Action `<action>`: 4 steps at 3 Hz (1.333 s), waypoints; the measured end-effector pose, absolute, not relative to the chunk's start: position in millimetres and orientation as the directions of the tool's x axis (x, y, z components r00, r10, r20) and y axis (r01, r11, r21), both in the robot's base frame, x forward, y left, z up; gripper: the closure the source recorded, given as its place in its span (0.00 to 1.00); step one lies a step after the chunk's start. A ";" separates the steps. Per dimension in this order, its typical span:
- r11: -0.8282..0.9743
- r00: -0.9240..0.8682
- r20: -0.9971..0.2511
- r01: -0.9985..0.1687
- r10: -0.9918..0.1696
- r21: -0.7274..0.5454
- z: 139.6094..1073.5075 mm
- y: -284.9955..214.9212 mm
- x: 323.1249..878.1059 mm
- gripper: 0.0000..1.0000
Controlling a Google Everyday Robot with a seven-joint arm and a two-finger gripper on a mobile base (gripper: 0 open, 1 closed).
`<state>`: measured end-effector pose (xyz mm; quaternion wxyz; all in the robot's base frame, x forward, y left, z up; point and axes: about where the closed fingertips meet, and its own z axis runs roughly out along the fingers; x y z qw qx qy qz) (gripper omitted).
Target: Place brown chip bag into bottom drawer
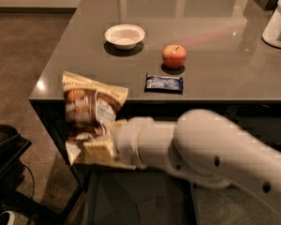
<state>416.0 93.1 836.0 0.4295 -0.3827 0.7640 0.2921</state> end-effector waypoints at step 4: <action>0.631 -0.478 -0.864 -0.721 -0.155 0.286 683.8 69.8 350.7 1.00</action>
Offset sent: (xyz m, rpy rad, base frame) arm -0.1445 -0.0069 -0.2322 0.4760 -0.0448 -0.0092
